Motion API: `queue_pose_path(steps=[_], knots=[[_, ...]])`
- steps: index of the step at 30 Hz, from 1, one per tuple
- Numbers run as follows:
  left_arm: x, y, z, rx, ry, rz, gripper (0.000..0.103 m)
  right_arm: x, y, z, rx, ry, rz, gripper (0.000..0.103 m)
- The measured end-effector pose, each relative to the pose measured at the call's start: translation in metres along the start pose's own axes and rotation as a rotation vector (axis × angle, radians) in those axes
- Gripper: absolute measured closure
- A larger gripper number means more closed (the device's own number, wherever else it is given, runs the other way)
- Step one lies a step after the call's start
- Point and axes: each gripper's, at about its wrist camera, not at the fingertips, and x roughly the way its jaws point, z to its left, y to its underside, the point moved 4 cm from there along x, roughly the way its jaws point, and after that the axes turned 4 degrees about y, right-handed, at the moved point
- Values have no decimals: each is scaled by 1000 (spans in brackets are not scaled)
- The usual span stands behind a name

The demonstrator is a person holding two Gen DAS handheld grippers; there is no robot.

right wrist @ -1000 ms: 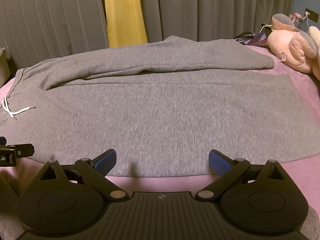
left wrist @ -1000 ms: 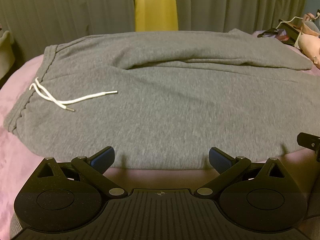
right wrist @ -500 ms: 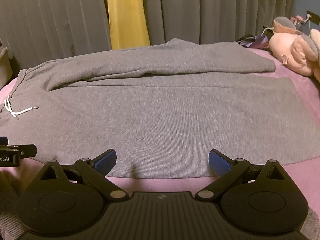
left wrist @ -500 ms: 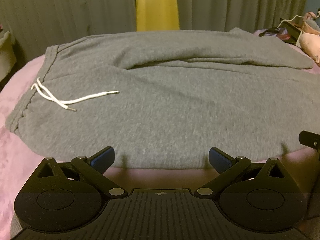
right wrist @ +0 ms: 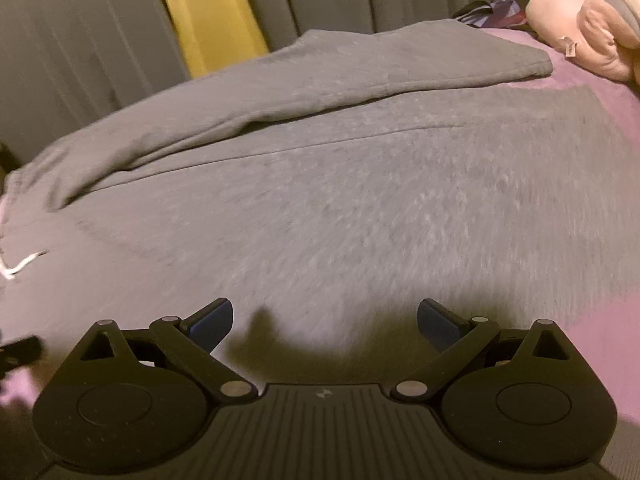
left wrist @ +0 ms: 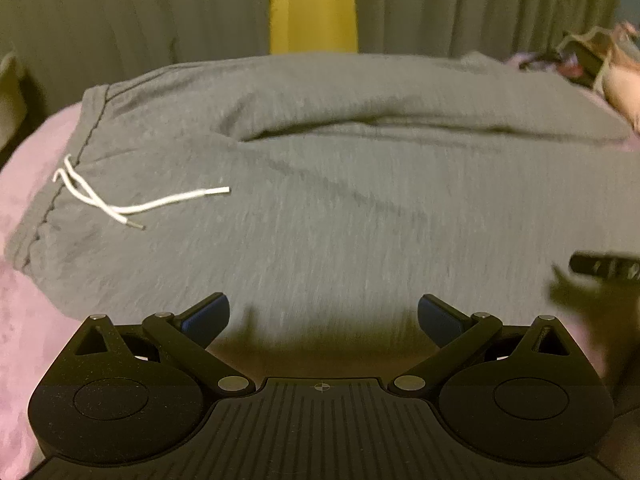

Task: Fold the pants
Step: 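Move the right tool to the pant leg hem and close on it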

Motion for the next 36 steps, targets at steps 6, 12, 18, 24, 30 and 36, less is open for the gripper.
queue_pose_path(steps=[6, 12, 18, 24, 30, 36], knots=[[13, -62, 16, -154, -73, -62, 0, 38, -18, -3, -43, 116, 20, 4], [52, -123, 29, -256, -204, -159, 0, 46, -19, -7, -9, 119, -30, 4], [105, -119, 67, -344, -324, -159, 0, 51, -23, -6, -30, 130, -17, 4], [112, -123, 107, -419, -402, -276, 0, 55, -102, -18, 47, 35, 7, 4], [135, -124, 110, -403, -449, -321, 0, 87, -231, -33, 198, 87, -159, 5], [149, -121, 110, -402, -455, -357, 0, 169, -323, -35, 312, 167, -126, 47]])
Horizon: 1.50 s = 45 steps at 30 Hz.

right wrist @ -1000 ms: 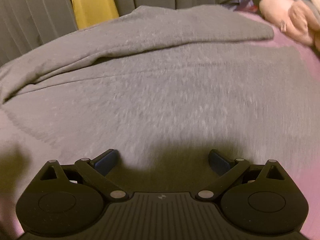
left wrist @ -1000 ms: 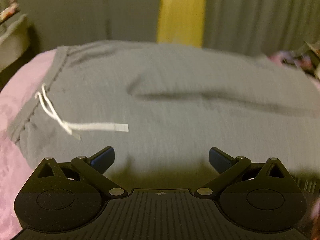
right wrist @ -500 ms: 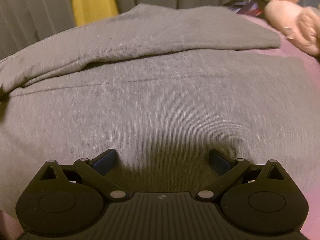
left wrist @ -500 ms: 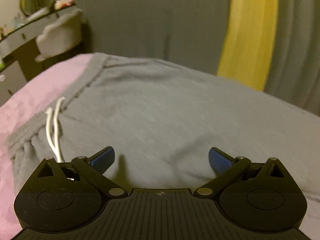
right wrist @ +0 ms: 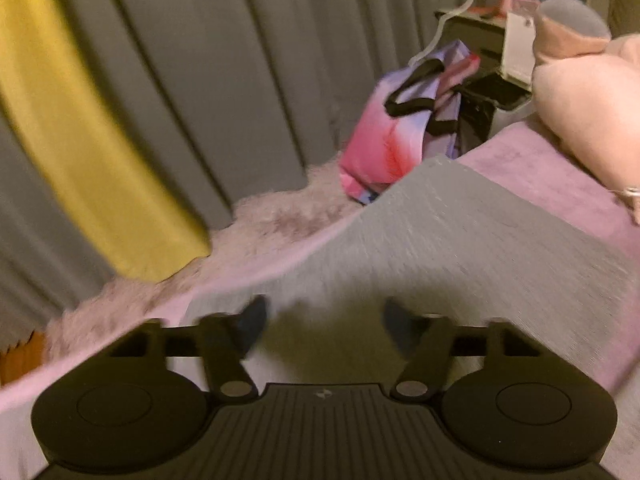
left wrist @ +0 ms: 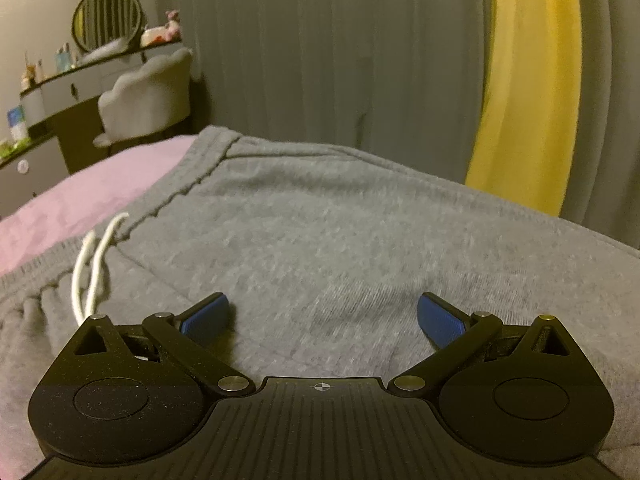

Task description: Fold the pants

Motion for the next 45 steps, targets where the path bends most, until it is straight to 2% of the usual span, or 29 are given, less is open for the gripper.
queue_pose_path(steps=[3, 5, 7, 12, 14, 17, 18, 19, 20, 22, 24, 26, 28, 30, 33, 35, 38, 41, 45], knots=[[1, 1, 2, -25, 5, -11, 0, 36, -15, 4, 80, 61, 44, 47], [3, 2, 3, -48, 7, -17, 0, 49, -12, 8, 113, 93, 65, 47], [3, 2, 2, -48, 1, -21, 0, 55, -13, 10, 135, 106, 55, 42], [2, 3, 1, -47, -4, -25, 0, 81, -18, 27, 31, 200, 65, 39], [2, 3, 2, -53, 1, -24, 0, 85, -16, 35, -46, 254, 62, 43], [2, 3, 4, -66, 11, -20, 0, 78, -10, 42, -144, 310, 35, 71], [3, 3, 4, -70, 14, -18, 0, 72, -9, 41, -159, 304, 23, 90], [3, 3, 5, -77, 18, -16, 0, 67, -11, 37, -163, 296, 13, 96], [3, 3, 6, -82, 22, -15, 0, 57, -11, 33, -162, 285, -8, 96], [3, 3, 7, -87, 25, -14, 0, 19, -6, 22, -173, 262, -142, 96], [4, 3, 7, -91, 28, -12, 0, -23, 9, 5, -131, 204, -236, 96], [3, 2, 8, -98, 35, -10, 0, -68, 37, -24, -41, 151, -310, 96], [2, 2, 9, -106, 43, -9, 0, -98, 72, -54, 35, 131, -335, 97], [1, 1, 9, -112, 50, -6, 0, -115, 113, -83, 99, 123, -319, 97], [-1, 1, 10, -115, 62, 2, 0, -114, 159, -120, 185, 143, -243, 100], [-1, 0, 12, -120, 72, 8, 0, -109, 171, -143, 274, 132, -202, 99], [-2, -2, 15, -142, 92, 20, 0, -109, 169, -170, 469, -46, -197, 98], [-4, -7, 19, -188, 141, 23, 0, -108, 162, -175, 542, -169, -209, 96], [-7, -11, 17, -225, 265, 40, 0, -91, 163, -187, 654, -261, -161, 68]])
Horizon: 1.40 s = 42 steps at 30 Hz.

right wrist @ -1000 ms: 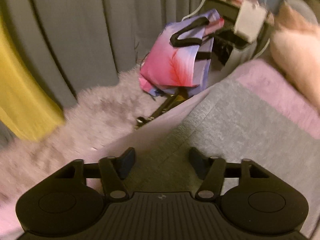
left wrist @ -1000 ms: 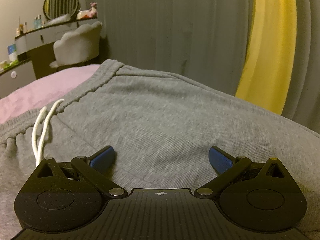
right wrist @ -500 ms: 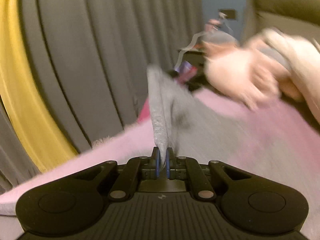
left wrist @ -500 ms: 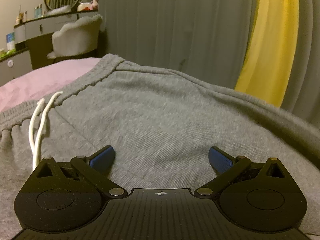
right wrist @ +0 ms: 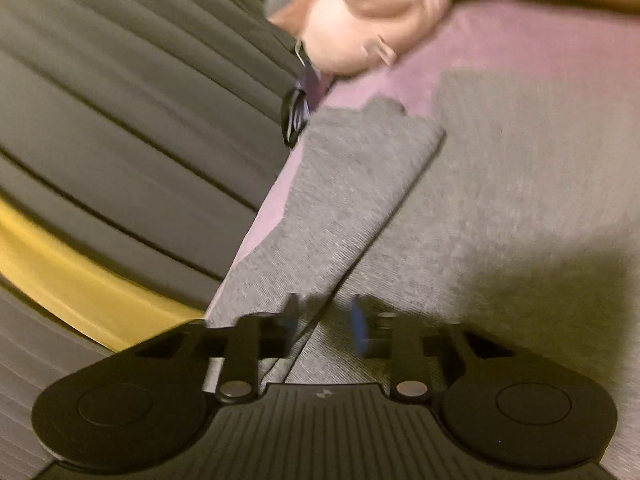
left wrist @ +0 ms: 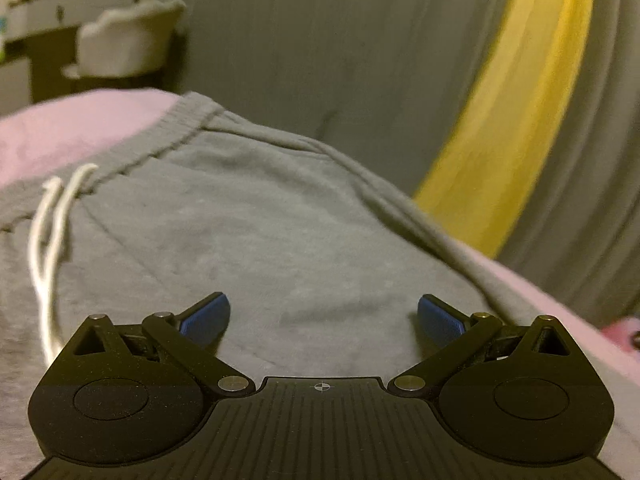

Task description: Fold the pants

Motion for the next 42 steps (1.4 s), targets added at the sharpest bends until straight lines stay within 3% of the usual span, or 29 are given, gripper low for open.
queue_pose_path(steps=[3, 6, 8, 9, 13, 17, 20, 27, 35, 39, 42], knots=[[-1, 1, -1, -51, 104, 35, 0, 11, -7, -12, 118, -77, 17, 67], [0, -1, -2, -65, 137, 51, 0, 15, -7, -13, 148, -114, 24, 71], [-2, -4, -4, -77, 151, 68, 0, 16, -9, -8, 118, -141, 26, 89], [-2, -7, -5, -86, 154, 71, 0, 18, -9, -7, 104, -144, 22, 93], [7, -31, -11, -145, 228, 94, 0, 20, -8, -11, 140, -166, 19, 92], [37, -63, -17, -152, 227, 128, 0, 22, -11, -7, 100, -176, 11, 93], [64, -79, -20, -222, 238, 191, 1, 21, -13, -5, 98, -190, 9, 96], [124, -79, -25, -370, 241, 360, 37, 18, -18, -3, 104, -204, 12, 97], [167, -80, -28, -431, 265, 426, 43, 18, -19, -1, 116, -241, 0, 96], [175, -82, -29, -376, 220, 461, 87, 27, -14, -7, 152, -237, 2, 87], [165, -78, -24, -397, 232, 453, 93, 33, -12, -11, 164, -238, 23, 86]])
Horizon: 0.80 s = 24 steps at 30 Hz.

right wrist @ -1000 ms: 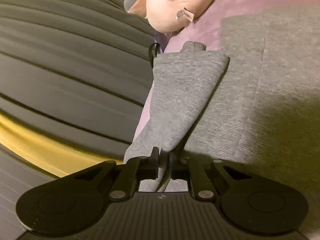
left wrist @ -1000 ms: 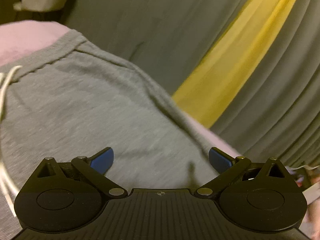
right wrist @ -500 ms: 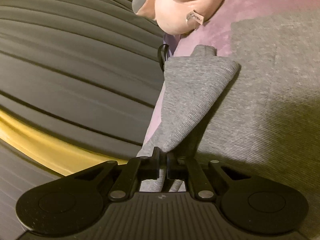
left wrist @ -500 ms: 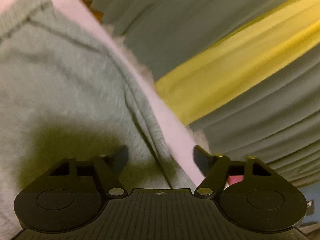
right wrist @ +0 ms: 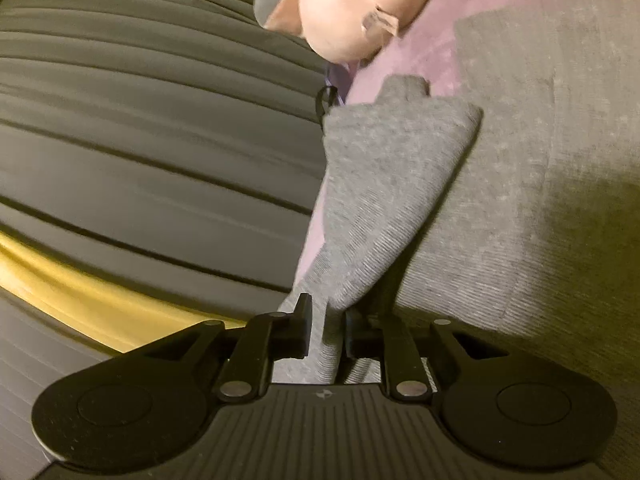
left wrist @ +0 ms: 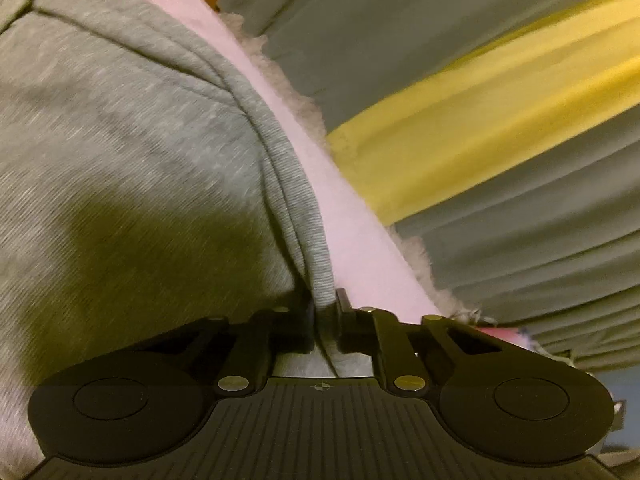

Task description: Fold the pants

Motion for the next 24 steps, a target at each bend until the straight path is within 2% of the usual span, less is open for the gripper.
queue_pose_path(steps=[2, 5, 8, 10, 13, 15, 20, 23, 24], knots=[[-15, 5, -3, 9, 36, -40, 94, -4, -3, 1, 1, 12, -15, 98], [-47, 15, -14, 86, 95, -100, 95, -18, -8, 9, -25, 20, -23, 98], [-85, 31, -13, 105, 169, -145, 95, -46, -11, 27, -107, 18, -58, 98], [-118, 48, -4, 106, 216, -171, 95, -68, -16, 35, -121, 6, -82, 98], [-161, 82, 19, 112, 241, -197, 95, -103, -25, 40, -154, -9, -100, 98], [-178, 112, 46, 91, 236, -206, 95, -127, -28, 39, -195, -2, -109, 98], [-186, 176, 98, 48, 120, -196, 94, -174, -22, 9, -229, 87, -71, 98], [-186, 187, 118, 10, 73, -194, 95, -187, -19, -15, -183, 159, -35, 98], [-188, 185, 117, 10, 73, -202, 99, -192, -18, -19, -177, 169, -34, 98]])
